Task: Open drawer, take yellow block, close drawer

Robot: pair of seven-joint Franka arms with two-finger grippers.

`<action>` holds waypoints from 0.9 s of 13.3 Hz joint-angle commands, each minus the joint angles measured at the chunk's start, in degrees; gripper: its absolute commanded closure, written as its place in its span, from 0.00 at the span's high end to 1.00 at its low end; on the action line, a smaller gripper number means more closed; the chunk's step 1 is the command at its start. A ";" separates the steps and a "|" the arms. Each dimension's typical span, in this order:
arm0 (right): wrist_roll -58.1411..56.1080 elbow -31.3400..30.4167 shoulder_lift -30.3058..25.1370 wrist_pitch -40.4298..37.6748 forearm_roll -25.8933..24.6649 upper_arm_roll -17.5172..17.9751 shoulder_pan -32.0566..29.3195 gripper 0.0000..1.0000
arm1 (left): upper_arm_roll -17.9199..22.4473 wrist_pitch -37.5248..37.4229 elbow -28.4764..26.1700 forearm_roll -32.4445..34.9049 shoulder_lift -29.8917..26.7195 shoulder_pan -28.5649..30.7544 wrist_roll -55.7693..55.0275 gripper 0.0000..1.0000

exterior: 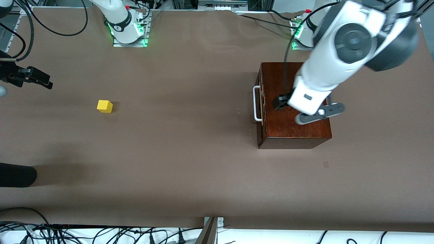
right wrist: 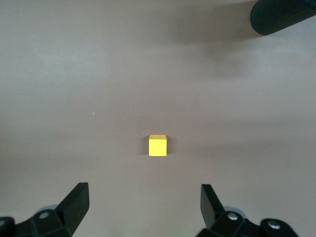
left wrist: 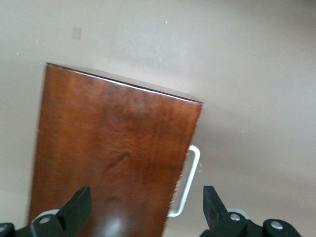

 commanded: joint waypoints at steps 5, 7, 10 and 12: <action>0.74 0.70 -0.18 -0.43 -0.50 0.78 -0.70 1.00 | 8.17 0.65 -11.52 -3.97 -10.36 6.38 28.23 1.00; 0.65 0.70 -0.18 -0.43 -0.58 0.78 -0.70 1.00 | 12.74 4.95 -17.75 -3.35 -14.23 6.20 36.40 1.00; 0.65 0.70 -0.18 -0.43 -0.58 0.78 -0.70 1.00 | 17.50 9.79 -24.45 -2.48 -18.37 5.76 43.63 1.00; 0.56 0.78 -0.27 -0.43 -0.58 0.78 -0.70 1.00 | 17.51 8.93 -23.42 -0.54 -18.29 6.11 44.00 1.00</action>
